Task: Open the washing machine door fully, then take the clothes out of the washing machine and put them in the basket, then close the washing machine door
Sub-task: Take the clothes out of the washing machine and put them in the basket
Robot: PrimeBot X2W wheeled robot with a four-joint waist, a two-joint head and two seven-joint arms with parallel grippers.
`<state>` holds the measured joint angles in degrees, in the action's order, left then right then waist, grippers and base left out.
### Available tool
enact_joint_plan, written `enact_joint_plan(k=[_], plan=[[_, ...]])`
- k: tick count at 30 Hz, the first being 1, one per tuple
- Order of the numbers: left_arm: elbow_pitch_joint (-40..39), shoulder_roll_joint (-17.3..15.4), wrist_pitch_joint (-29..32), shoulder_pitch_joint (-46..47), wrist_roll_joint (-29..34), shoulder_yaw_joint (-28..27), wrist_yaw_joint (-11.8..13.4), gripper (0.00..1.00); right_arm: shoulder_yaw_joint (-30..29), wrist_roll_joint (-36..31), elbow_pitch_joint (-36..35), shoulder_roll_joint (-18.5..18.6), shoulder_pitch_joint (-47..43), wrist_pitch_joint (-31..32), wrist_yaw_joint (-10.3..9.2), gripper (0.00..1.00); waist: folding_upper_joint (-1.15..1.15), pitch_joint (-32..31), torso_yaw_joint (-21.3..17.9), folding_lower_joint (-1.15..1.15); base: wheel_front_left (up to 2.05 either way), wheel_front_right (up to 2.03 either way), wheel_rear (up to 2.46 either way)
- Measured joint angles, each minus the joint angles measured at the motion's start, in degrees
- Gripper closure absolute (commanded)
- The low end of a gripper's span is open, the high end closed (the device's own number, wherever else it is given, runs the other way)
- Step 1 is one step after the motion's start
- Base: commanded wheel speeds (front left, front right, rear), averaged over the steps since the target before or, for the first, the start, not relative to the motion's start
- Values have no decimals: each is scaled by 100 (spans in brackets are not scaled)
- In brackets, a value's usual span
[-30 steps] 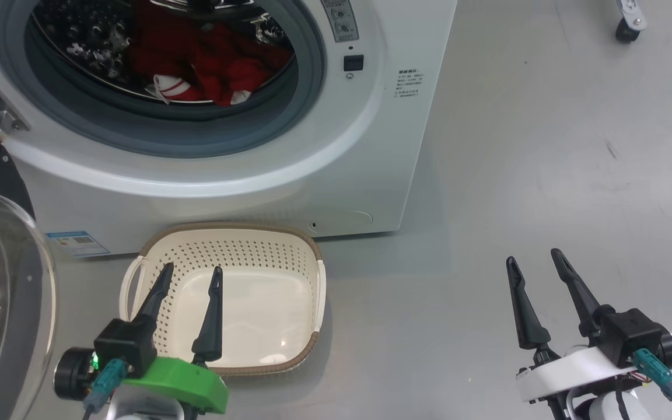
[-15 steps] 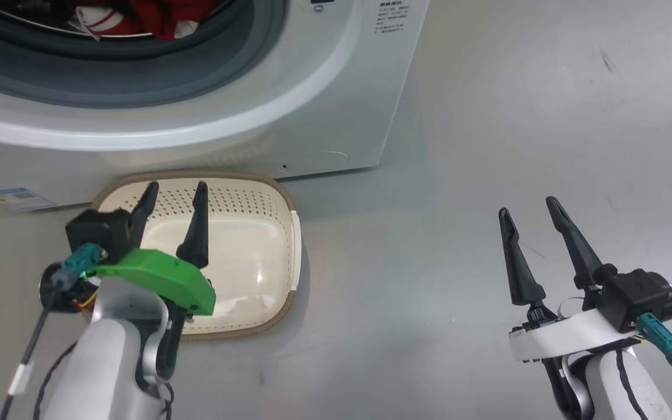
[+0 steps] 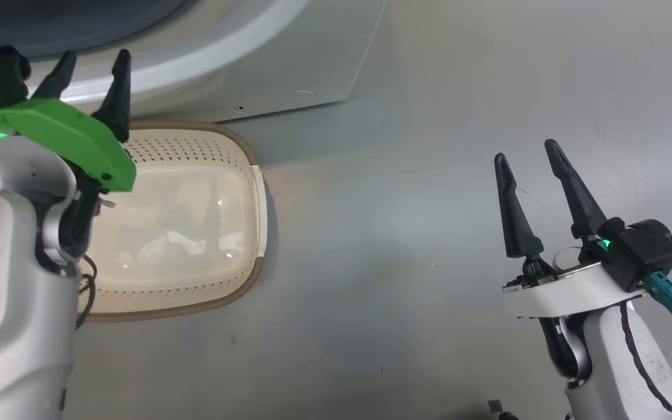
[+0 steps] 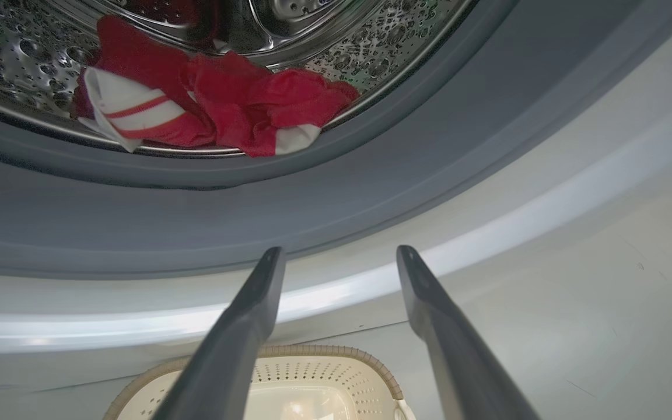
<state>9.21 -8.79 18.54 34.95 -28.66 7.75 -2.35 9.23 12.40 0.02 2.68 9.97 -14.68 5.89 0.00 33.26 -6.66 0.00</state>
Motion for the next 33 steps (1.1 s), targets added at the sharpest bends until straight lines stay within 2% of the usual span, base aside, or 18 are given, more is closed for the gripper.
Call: enact_joint_plan(k=[6, 14, 21, 33], plan=[[116, -266, 463, 682, -162, -196, -48, 0, 46, 151, 25, -2, 168, 0, 2, 0, 0, 299, -204, 0, 0, 0, 0], [158, -515, 724, 1607, -212, -499, -36, 0, 154, 409, 53, -3, 312, 0, -1, 0, 0, 579, -426, 0, 0, 0, 0], [403, -723, 949, 2219, -272, -792, 98, 0, 430, 525, 78, -5, 551, 0, -1, 0, 0, 772, -604, 0, 0, 0, 0], [1034, -958, 1485, 2855, -365, -743, 103, 0, 624, 760, 119, -5, 771, 0, -51, 0, 0, 1095, -925, 0, 0, 0, 0]])
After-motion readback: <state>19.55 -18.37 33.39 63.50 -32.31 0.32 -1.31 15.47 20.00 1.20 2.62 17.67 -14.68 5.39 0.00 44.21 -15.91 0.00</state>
